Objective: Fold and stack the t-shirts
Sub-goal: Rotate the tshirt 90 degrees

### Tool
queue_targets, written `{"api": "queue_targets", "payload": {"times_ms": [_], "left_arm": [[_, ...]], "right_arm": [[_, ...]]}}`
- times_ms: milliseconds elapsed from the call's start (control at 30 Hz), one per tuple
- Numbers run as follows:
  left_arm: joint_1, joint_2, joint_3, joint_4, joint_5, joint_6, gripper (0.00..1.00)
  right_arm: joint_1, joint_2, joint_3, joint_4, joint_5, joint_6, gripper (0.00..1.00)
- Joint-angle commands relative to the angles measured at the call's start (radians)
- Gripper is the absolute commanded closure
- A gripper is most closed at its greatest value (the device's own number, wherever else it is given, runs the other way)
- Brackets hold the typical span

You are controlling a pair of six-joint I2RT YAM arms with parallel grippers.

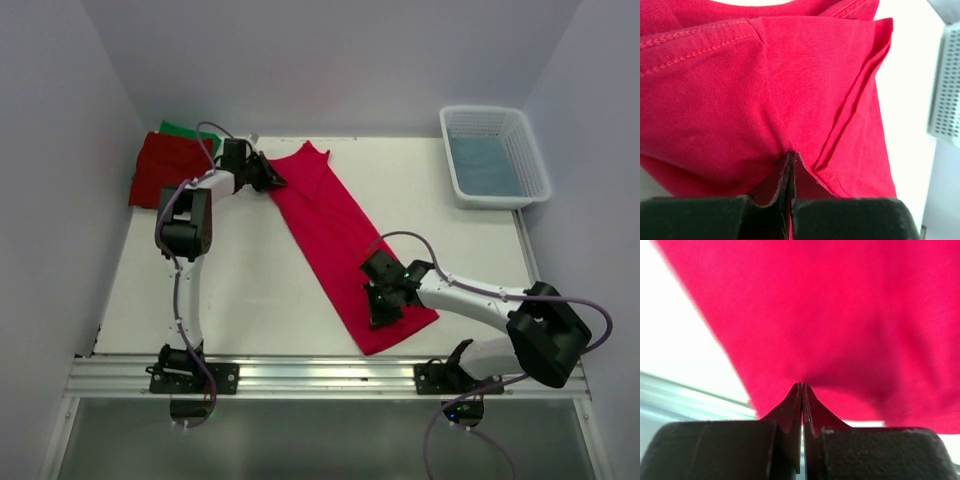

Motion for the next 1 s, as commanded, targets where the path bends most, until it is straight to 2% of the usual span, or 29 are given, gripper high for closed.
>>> {"api": "queue_targets", "payload": {"times_ms": [0,133,300,400,467,500,567,600,700,833,967], "left_arm": [[-0.001,0.151,0.084,-0.099,0.089,0.044,1.00],[-0.006,0.212,0.159,-0.078,0.142,0.010,1.00],[-0.009,0.255,0.234,-0.050,0.209,-0.014,1.00],[-0.018,0.263,0.279,-0.069,0.231,-0.005,1.00],[-0.021,0.229,0.258,-0.075,0.222,0.010,1.00],[-0.023,0.215,0.245,-0.073,0.206,0.026,1.00],[-0.023,0.180,0.206,-0.061,0.190,0.033,1.00],[-0.023,0.174,0.198,-0.063,0.186,0.041,1.00],[-0.021,0.163,0.189,-0.073,0.186,0.049,1.00],[-0.021,0.148,0.178,-0.086,0.180,0.053,1.00],[-0.021,0.132,0.169,-0.092,0.160,0.059,1.00]], "right_arm": [[0.089,-0.044,0.028,-0.032,-0.118,0.078,1.00],[0.237,0.000,0.120,-0.015,-0.141,0.115,1.00],[0.325,0.069,0.163,0.081,-0.184,0.161,1.00],[0.370,0.103,0.245,0.034,-0.082,0.137,1.00],[0.371,0.076,0.276,-0.052,-0.020,0.103,1.00],[0.371,0.064,0.293,-0.093,0.083,0.102,1.00],[0.359,0.022,0.341,-0.204,0.229,0.098,1.00],[0.348,0.008,0.356,-0.242,0.359,0.100,1.00],[0.212,-0.025,0.387,-0.362,0.527,0.114,1.00],[0.097,-0.029,0.362,-0.451,0.644,0.109,1.00],[0.066,-0.027,0.315,-0.420,0.626,0.109,1.00]]}}
